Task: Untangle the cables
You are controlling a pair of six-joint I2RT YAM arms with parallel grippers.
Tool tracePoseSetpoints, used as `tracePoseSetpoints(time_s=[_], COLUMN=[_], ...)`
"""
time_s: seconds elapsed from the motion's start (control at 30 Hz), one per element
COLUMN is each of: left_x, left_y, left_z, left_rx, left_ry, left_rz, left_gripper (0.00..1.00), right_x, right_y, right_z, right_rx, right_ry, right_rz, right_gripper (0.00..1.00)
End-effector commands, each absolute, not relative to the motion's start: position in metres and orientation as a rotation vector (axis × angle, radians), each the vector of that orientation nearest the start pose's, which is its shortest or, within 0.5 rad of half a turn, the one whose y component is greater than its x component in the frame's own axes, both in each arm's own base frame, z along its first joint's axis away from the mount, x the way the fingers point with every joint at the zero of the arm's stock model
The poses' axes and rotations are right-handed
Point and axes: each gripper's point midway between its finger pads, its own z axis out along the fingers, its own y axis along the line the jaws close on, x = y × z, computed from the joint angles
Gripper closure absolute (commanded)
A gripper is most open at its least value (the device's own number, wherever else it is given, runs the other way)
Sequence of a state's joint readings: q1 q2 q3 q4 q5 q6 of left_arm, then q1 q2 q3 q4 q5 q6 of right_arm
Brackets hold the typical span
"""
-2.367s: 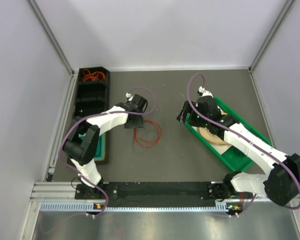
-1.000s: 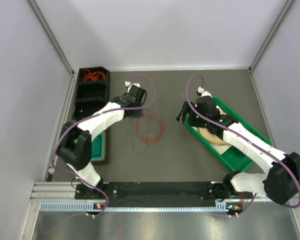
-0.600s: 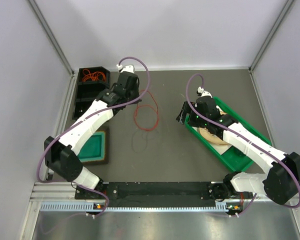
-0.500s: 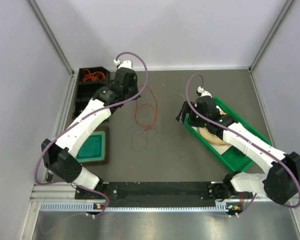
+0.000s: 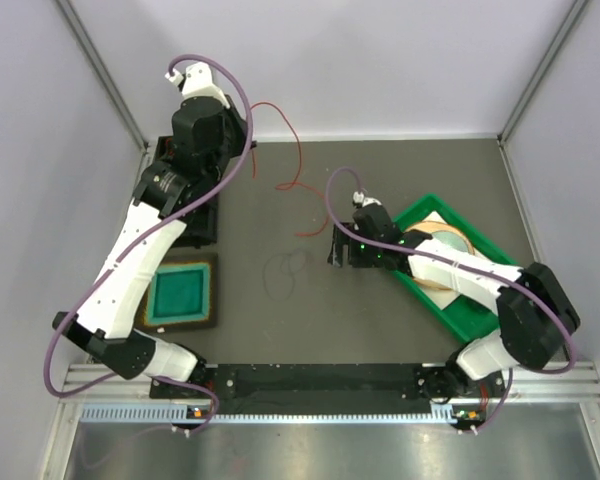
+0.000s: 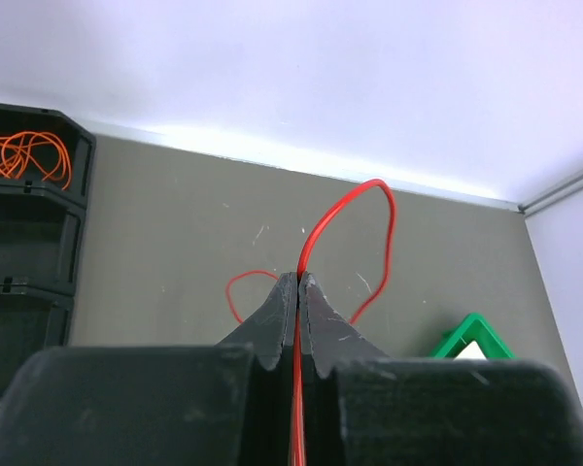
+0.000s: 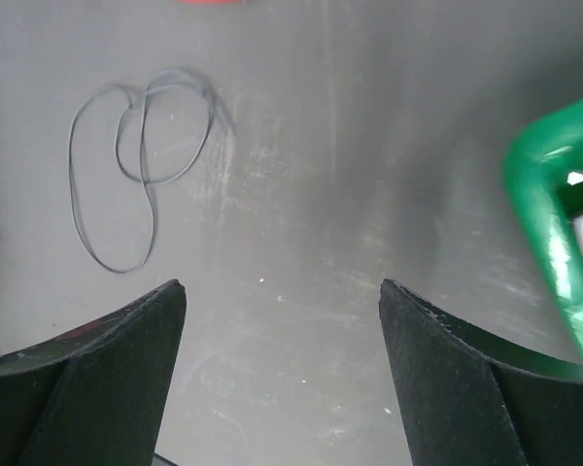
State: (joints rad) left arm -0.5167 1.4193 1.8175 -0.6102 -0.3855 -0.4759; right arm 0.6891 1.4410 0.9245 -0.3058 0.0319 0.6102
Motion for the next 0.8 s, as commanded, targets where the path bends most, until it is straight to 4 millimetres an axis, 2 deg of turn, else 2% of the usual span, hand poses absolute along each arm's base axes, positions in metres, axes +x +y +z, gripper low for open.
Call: tracePoseSetpoints(time_s=[0.0,0.03,0.07,0.1,0.13,0.17,0.2,0.23,0.33,0.47,0.5,0.53,0.6,0.63,0.7,0.73,0.77], left_x=[0.389,0.394,0.4,0.407,0.418,0.425,0.431,0.441,0.446,0.446,0.445,0.445,0.444,0.444,0.442,0.442,0.442], left_y=[-0.15,-0.143,-0.138,-0.135,-0.116,-0.11,-0.115,-0.09,-0.072,-0.063,-0.062,-0.059,-0.055,-0.051,-0.05,-0.049,-0.049], left_z=[0.437,0.434,0.424,0.413,0.398,0.387,0.371,0.351,0.32,0.316,0.318,0.319,0.322,0.321,0.323,0.321,0.321], left_rx=[-0.276,-0.294,-0.302,-0.309,-0.349,-0.375,-0.355,-0.417,-0.483,-0.496,-0.5,-0.506,-0.515,-0.522,-0.526,-0.53,-0.529], left_ry=[1.745,1.743,1.754,1.776,1.803,1.825,1.882,1.918,1.994,1.998,1.993,1.99,1.98,1.982,1.976,1.979,1.979], left_rz=[-0.312,-0.291,-0.275,-0.262,-0.234,-0.249,-0.332,-0.325,-0.309,-0.302,-0.305,-0.304,-0.308,-0.306,-0.321,-0.321,-0.329], left_gripper=[1.0,1.0,1.0,1.0,1.0,1.0,1.0,1.0,1.0,1.0,1.0,1.0,1.0,1.0,1.0,1.0,1.0], right_x=[0.289,0.288,0.284,0.287,0.286,0.283,0.285,0.284,0.277,0.263,0.264,0.257,0.259,0.253,0.258,0.256,0.254], right_y=[0.288,0.295,0.305,0.312,0.317,0.324,0.331,0.335,0.355,0.377,0.386,0.39,0.397,0.399,0.403,0.403,0.4], right_z=[0.12,0.12,0.113,0.116,0.113,0.102,0.105,0.102,0.098,0.085,0.089,0.077,0.076,0.063,0.063,0.055,0.052], right_rx=[-0.144,-0.161,-0.195,-0.213,-0.227,-0.256,-0.266,-0.284,-0.355,-0.453,-0.466,-0.504,-0.521,-0.557,-0.562,-0.573,-0.576], right_ry=[2.373,2.366,2.374,2.358,2.362,2.386,2.378,2.379,2.37,2.404,2.391,2.416,2.399,2.422,2.413,2.427,2.436], right_rz=[0.636,0.636,0.628,0.613,0.607,0.59,0.597,0.59,0.587,0.557,0.553,0.518,0.473,0.429,0.367,0.328,0.291], right_gripper=[0.2,0.2,0.2,0.2,0.2,0.2,0.21,0.21,0.24,0.27,0.27,0.28,0.3,0.34,0.43,0.49,0.5])
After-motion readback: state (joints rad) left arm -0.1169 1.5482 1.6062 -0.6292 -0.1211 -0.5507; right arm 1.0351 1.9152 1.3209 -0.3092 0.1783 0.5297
